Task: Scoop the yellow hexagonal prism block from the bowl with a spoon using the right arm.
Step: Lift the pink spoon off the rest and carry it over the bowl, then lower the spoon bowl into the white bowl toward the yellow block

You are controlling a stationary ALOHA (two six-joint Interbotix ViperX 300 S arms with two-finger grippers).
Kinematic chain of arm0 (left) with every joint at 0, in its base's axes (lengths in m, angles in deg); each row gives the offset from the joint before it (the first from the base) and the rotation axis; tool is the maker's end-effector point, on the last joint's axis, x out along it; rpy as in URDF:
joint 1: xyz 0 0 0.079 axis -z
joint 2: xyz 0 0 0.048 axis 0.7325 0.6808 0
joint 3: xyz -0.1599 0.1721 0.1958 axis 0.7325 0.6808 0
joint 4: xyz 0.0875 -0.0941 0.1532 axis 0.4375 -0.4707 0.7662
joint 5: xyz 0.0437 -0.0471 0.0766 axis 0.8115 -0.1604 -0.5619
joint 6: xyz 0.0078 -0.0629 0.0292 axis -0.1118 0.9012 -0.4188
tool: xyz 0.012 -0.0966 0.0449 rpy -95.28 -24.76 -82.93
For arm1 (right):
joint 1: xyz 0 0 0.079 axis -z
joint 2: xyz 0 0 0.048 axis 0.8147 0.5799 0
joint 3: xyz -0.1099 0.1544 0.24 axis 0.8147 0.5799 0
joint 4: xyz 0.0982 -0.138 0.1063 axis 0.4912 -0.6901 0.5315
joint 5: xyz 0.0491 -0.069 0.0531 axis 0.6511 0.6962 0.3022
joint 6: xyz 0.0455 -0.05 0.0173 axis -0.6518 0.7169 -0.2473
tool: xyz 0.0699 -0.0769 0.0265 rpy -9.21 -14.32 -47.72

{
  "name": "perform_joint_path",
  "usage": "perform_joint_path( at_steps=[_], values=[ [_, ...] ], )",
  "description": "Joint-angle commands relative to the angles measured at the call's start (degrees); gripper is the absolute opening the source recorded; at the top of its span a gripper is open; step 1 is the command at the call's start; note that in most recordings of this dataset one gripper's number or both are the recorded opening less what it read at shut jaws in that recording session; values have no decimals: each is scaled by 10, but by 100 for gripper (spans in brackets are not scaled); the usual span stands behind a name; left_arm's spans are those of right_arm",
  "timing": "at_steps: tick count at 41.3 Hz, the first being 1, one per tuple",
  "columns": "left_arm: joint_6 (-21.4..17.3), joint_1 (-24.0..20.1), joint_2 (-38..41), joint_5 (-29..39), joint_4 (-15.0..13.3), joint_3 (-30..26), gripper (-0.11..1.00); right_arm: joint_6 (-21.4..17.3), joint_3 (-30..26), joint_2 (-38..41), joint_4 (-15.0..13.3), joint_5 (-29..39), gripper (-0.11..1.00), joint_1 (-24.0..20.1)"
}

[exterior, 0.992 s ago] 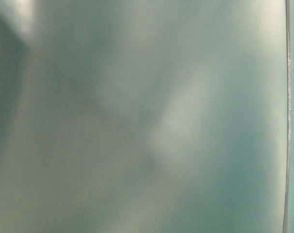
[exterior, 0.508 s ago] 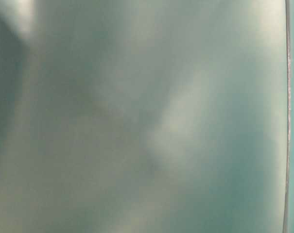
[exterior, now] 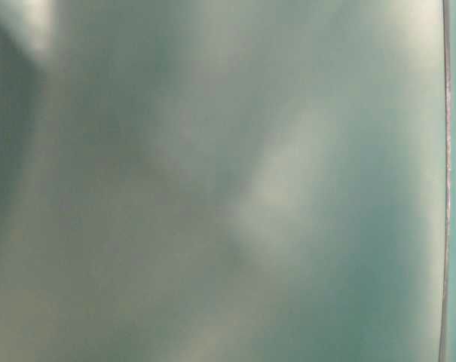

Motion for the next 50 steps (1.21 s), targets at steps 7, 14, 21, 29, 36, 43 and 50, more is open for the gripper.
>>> perform_joint_path(
  at_steps=[7,14,21,29,36,43,50],
  values=[
    [-1,0,4,-3,2,-7,0,66,-29,-110,2,129,25,54],
    [-1,-1,4,-3,3,-7,0,110,-63,-179,1,255,25,112],
    [-1,0,4,-3,3,-7,0,144,-112,-235,1,403,25,180],
    [-2,-1,4,-5,3,-7,0,166,-183,-256,-6,592,25,272],
    [-1,-1,4,-5,3,-7,0,166,-229,-246,-13,693,25,337],
    [-2,-1,4,-4,3,-7,0,164,-269,-220,-25,757,25,380],
    [-2,-1,4,-4,3,-7,0,163,-316,-175,-46,809,25,391]
  ],
)
